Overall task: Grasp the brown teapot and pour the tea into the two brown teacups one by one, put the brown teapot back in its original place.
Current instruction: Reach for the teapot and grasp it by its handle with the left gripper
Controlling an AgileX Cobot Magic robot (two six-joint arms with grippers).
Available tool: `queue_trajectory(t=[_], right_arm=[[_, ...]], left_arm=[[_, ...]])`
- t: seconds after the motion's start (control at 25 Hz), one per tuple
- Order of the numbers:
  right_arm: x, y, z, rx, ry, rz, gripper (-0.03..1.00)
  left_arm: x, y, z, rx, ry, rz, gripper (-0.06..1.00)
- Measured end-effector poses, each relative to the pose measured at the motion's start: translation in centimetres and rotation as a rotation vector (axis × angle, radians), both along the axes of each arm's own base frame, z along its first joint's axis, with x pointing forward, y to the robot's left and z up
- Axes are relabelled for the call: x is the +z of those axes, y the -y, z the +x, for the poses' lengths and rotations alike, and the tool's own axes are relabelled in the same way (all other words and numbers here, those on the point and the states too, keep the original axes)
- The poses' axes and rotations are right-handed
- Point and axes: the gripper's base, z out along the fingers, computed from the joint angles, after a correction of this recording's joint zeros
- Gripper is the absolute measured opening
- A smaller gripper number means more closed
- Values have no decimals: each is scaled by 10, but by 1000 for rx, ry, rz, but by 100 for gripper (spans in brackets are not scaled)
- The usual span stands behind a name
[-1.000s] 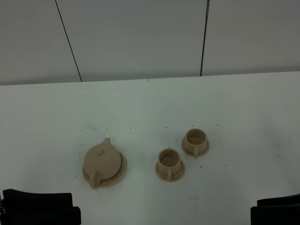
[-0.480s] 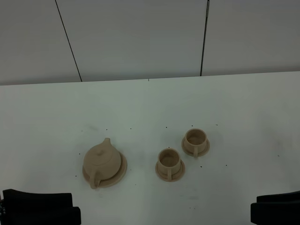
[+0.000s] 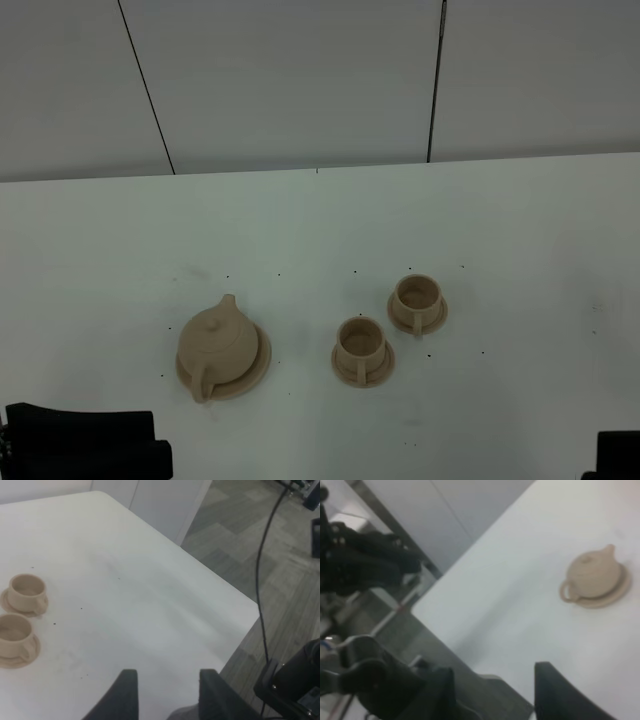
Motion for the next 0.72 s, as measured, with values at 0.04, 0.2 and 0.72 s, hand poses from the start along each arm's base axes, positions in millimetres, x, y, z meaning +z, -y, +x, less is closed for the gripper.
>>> queue_trajectory(t=[0.04,0.2,0.72], right_arm=[[-1,1,-5,-22,4,-20,36],[-8,8,-20,-136,-2,-106,36],[-39,51,-61,-701,-31,-339,36]], left_arm=[[0,0,0,1,0,0,36],[0,0,0,3,1,0,36],[0,0,0,3,1,0,36]])
